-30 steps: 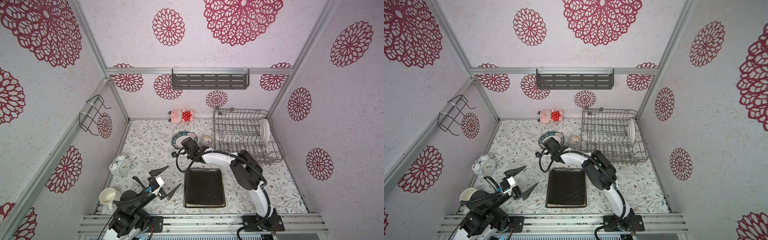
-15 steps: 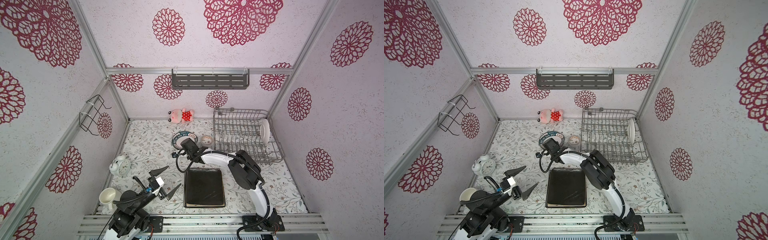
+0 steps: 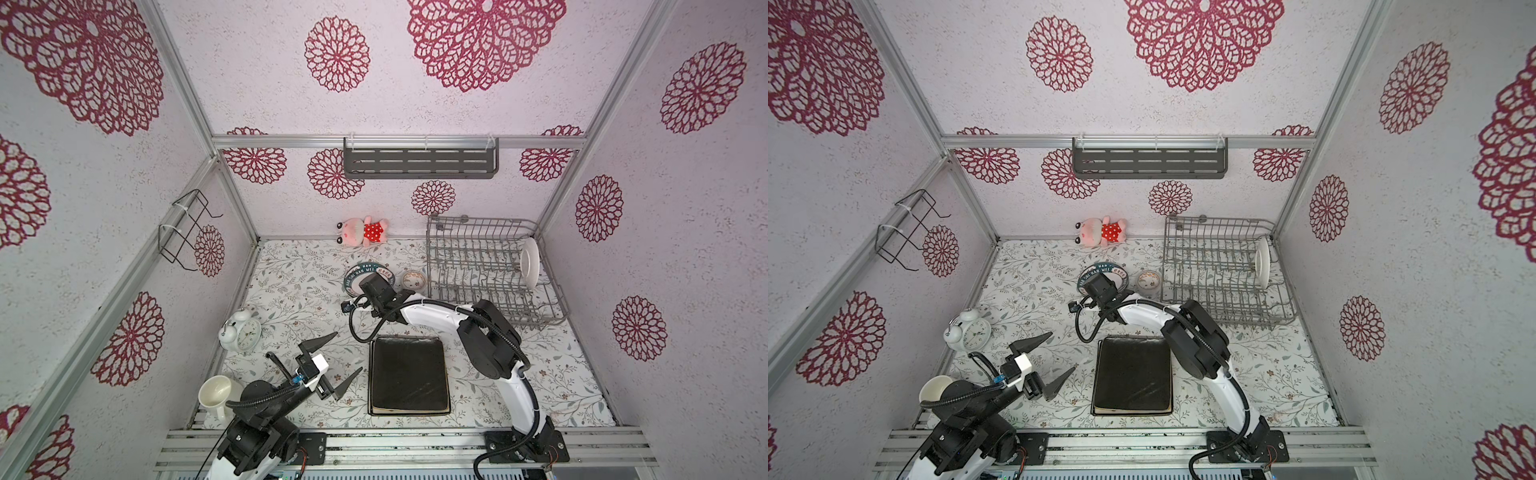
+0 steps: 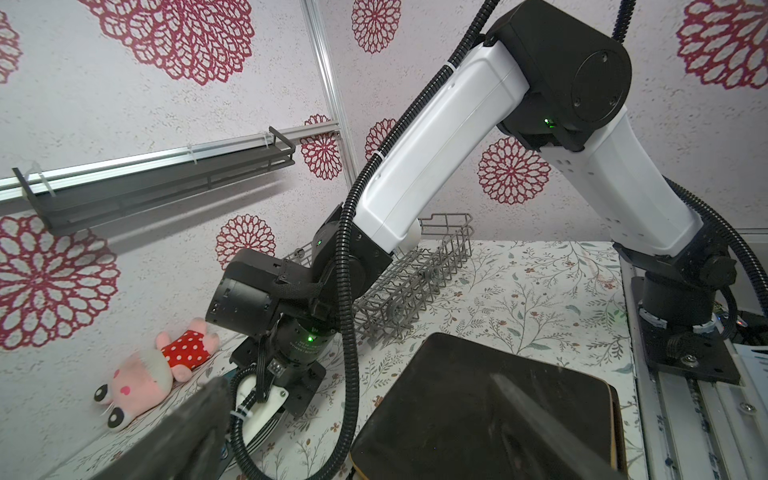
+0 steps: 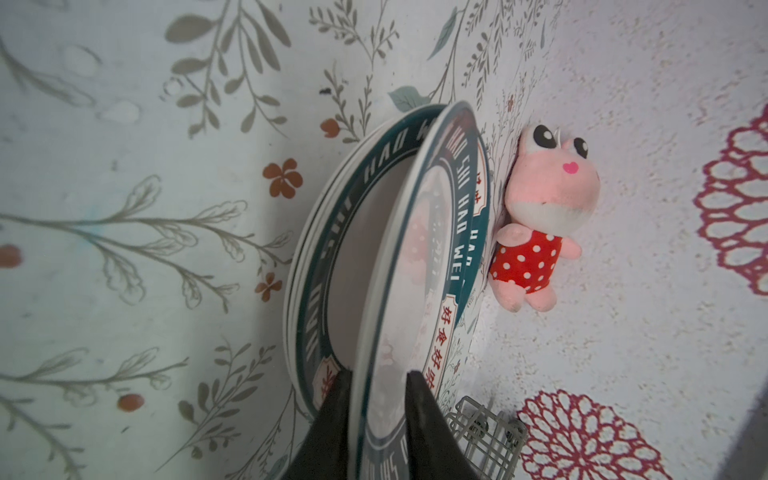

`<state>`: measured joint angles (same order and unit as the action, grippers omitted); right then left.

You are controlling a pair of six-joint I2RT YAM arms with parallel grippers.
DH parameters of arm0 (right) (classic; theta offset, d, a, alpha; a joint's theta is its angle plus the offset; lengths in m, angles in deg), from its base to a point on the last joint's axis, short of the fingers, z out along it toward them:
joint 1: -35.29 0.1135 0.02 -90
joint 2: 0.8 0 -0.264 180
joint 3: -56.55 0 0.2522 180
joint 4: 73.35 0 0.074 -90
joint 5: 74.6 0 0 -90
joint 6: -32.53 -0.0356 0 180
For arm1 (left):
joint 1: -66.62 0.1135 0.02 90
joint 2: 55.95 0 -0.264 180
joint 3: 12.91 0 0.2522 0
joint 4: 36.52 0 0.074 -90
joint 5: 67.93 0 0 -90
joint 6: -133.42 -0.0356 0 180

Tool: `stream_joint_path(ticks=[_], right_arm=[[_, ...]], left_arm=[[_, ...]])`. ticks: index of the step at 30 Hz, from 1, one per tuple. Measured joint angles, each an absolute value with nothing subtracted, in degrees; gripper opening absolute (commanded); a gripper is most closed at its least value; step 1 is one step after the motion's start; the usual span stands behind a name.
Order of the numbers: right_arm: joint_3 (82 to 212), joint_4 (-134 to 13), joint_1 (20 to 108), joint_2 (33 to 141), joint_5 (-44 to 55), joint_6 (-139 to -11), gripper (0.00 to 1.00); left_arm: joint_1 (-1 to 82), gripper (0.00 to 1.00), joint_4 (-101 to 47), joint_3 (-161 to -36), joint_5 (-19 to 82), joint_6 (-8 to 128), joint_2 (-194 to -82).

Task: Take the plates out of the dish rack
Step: 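Lower the plate onto the plate stack with the right gripper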

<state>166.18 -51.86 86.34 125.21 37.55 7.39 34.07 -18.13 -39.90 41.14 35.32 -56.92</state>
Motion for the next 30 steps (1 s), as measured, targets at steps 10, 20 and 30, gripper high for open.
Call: stream_joint_path(ticks=[10, 20, 30], right_arm=[[168.89, -48.23, 86.17, 125.76, 36.13, 5.49, 0.31], [169.83, -45.8, 85.62, 127.23, 35.48, 4.27, 0.34], [170.71, -45.02, 84.86, 127.53, 34.05, 3.17, 0.37]], left_arm=[[34.07, 0.97, -18.11, -39.9, 41.71, 35.32, -56.92], [34.07, 0.97, -18.09, -39.9, 42.04, 35.32, -56.92], [34.18, 0.97, -18.09, -39.9, 42.01, 35.34, -56.92]])
